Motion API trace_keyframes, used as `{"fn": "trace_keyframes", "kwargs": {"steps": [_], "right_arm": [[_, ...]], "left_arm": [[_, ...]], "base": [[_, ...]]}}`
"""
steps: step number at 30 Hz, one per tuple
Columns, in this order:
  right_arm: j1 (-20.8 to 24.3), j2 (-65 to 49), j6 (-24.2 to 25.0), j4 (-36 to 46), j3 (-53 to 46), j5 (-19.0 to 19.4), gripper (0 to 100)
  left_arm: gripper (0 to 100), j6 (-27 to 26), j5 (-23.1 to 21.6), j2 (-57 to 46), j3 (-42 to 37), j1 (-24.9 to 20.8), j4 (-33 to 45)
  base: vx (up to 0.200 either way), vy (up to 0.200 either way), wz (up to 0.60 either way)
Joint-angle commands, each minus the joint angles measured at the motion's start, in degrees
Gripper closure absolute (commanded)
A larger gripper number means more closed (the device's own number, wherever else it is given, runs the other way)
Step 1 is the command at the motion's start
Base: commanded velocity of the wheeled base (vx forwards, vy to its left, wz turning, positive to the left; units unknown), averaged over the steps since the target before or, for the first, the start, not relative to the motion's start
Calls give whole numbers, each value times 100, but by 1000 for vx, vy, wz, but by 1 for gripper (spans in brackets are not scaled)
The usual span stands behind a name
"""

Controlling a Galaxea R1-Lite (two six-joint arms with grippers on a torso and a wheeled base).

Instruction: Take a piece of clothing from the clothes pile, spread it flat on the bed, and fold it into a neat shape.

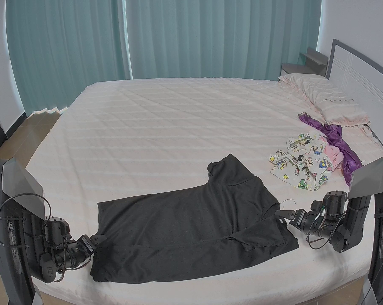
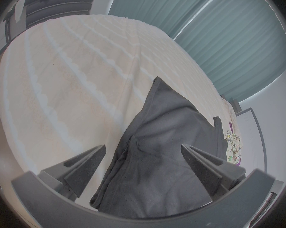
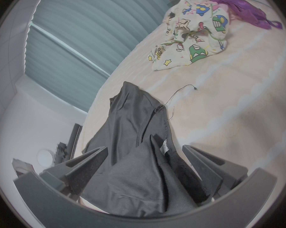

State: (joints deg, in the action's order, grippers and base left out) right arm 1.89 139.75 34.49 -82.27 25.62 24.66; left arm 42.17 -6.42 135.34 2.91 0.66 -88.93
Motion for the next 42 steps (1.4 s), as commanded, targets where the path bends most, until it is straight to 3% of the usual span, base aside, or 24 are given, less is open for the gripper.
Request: {"fn": "trace_keyframes", "kwargs": {"steps": [1,17,29,35,41,42], "right_arm": [[-31,-317,243,-87,-128,12,0],[-110,-273,269,-149,-49,30,0],[-92,-194,269,-280,-75,4,0],[-75,-159,260,-280,-93,-5,0],[-57,-168,251,-342,-137,-14,0],[-57,-194,225,-377,-181,-32,0]], "left_arm": [[0,-7,-140,-113,-177,180,-107],[0,-68,-149,-52,-274,101,-107],[0,-7,765,414,104,-663,-107],[0,424,836,309,271,-883,-107],[0,450,994,344,447,-866,-107],[100,450,1126,388,473,-866,-107]], "base": [[0,0,0],[-188,0,0],[0,0,0],[0,0,0],[0,0,0],[0,0,0]]}}
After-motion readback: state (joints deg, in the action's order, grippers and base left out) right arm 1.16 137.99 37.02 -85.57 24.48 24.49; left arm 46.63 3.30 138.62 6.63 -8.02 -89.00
